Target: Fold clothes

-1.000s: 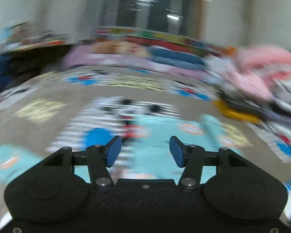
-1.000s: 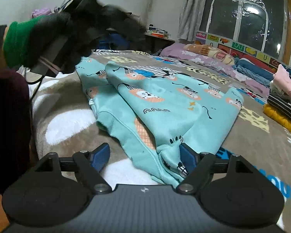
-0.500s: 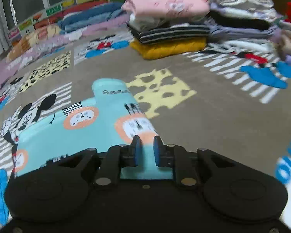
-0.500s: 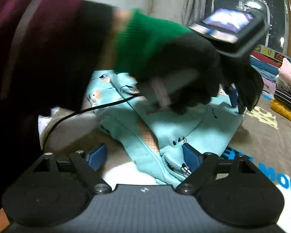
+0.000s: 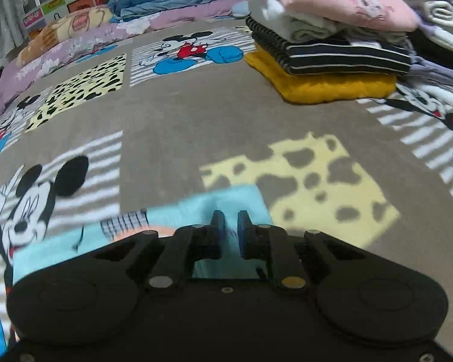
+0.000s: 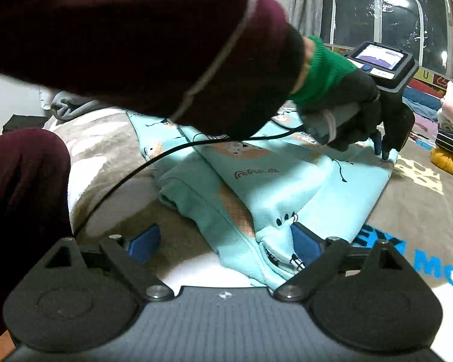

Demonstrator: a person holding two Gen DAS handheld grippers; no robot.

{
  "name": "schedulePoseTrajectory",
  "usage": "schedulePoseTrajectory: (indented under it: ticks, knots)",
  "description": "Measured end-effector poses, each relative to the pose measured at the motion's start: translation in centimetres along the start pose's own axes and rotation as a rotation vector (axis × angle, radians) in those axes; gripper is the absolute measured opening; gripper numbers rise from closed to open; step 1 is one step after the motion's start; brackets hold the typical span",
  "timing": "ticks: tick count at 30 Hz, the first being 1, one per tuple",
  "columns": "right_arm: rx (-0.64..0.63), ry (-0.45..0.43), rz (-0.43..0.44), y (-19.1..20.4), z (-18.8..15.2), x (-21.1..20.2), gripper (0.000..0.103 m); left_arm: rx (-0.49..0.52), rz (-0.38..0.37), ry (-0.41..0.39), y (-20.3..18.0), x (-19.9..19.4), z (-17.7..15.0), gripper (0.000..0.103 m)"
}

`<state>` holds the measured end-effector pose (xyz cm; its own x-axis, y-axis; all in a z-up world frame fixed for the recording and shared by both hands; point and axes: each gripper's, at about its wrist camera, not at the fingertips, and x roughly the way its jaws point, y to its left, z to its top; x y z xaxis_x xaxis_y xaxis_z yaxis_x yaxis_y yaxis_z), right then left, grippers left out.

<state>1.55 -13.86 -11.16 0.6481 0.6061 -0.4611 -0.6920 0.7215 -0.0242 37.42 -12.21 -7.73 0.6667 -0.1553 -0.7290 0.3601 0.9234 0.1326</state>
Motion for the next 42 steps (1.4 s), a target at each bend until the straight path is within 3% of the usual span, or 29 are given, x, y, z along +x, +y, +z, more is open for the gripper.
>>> schedulePoseTrajectory:
  ticks: [7,10,12,13,15,16,17,20,24,29,35,38,41,42]
  knots:
    - [0.002,-0.001,0.005,0.3,-0.1,0.5,0.093,-0.105,0.001,0.007,2.0,1.8,2.0,0.008]
    - [-0.005,0.000,0.004,0.6,-0.1,0.8,0.094,-0.207,-0.088,-0.058,3.5,-0.2,2.3,0.008]
    - [-0.008,-0.001,0.001,0.6,0.0,0.8,0.095,-0.218,-0.106,-0.094,4.1,-2.5,1.8,0.008]
    - [-0.008,-0.001,0.000,0.5,0.0,0.8,0.095,-0.221,-0.109,-0.112,4.4,-3.6,1.5,0.011]
    - [-0.008,-0.001,-0.001,0.5,0.1,0.9,0.095,-0.237,-0.122,-0.148,5.3,-6.1,0.6,0.031]
    - [-0.008,-0.001,-0.003,0.5,0.1,0.9,0.096,-0.259,-0.134,-0.168,5.9,-7.6,-0.2,0.047]
    - [-0.008,-0.001,-0.005,0.4,0.1,0.9,0.096,-0.288,-0.152,-0.188,6.6,-9.1,-1.1,0.054]
    - [-0.007,-0.005,-0.019,0.6,0.2,0.9,0.097,-0.377,-0.200,-0.236,8.5,-13.5,-4.6,0.061]
    - [-0.005,-0.023,-0.050,0.9,0.5,0.7,0.095,-0.460,-0.224,-0.280,10.2,-19.1,-10.0,0.064]
    - [-0.005,-0.096,-0.100,1.3,1.0,-1.2,0.090,-0.567,-0.193,-0.326,11.9,-24.9,-17.3,0.067]
    - [-0.019,-0.151,-0.157,1.6,1.3,-3.3,0.090,-0.795,-0.149,-0.363,14.4,-27.9,-25.2,0.067]
    - [-0.023,-0.137,-0.151,1.6,0.9,-2.7,0.090,-0.904,-0.173,-0.367,15.3,-27.8,-27.7,0.067]
    - [0.022,0.008,-0.084,1.1,0.1,-0.1,0.095,-0.965,-0.203,-0.369,15.6,-27.2,-29.0,0.067]
    - [0.000,0.003,-0.095,1.4,0.0,0.0,0.096,-0.973,-0.205,-0.371,15.7,-26.9,-29.1,0.067]
